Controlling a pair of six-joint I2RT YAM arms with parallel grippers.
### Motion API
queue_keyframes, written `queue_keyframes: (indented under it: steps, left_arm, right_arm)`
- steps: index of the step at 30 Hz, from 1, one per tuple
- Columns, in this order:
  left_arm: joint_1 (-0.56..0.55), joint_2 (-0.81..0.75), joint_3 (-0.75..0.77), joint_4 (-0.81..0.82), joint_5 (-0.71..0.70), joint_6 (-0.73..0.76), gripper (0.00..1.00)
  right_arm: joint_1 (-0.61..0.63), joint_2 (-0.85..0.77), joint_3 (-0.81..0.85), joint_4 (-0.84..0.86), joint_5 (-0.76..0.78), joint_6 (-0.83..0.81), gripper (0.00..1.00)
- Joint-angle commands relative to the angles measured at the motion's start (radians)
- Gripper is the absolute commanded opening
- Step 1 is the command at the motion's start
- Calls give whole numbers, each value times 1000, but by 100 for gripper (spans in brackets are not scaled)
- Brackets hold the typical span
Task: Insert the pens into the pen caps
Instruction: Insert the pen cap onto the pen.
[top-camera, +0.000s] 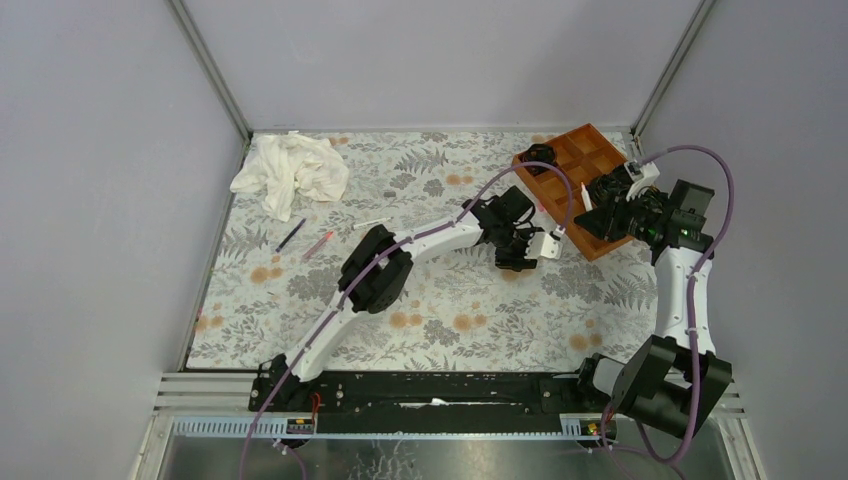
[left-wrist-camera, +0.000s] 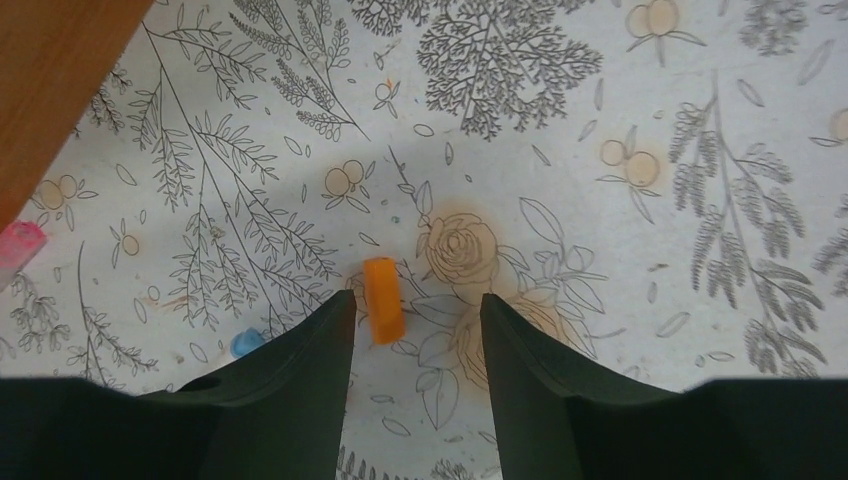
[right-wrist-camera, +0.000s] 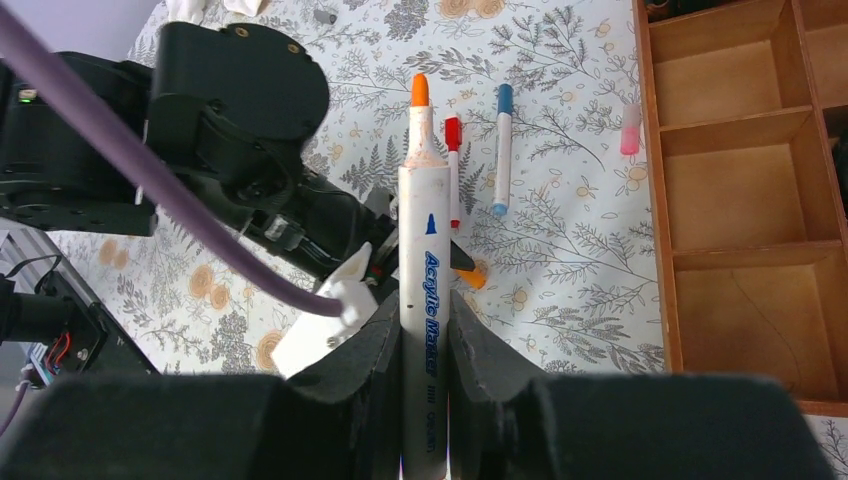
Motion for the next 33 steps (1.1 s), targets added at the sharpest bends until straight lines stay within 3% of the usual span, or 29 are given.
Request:
queue_keyframes:
  steps: [1, 15, 18, 21, 24, 28, 33]
  left_arm:
    - [7, 53, 81, -62, -50, 11, 55]
    - [6, 113, 158, -178, -32, 18, 40]
    - [3, 112, 148, -208, -41, 18, 14]
    - [4, 82, 106, -210, -49, -7, 6]
    - [4, 23, 26, -170, -65, -74, 1]
    - [5, -115, -195, -54, -111, -219, 0]
    - [11, -283, -454, 37, -250, -581, 0]
  right_arm:
    - [-15, -9, 41, -7, -52, 5, 0]
    - [-31, -20, 38, -8, -92, 6, 0]
    - [-30, -21, 38, -9, -98, 5, 0]
    - [-32, -22, 37, -10, -99, 3, 0]
    - [-33, -23, 37, -9, -106, 1, 0]
    - [-32, -22, 34, -12, -118, 0, 0]
    - [-32, -3, 30, -13, -139, 0, 0]
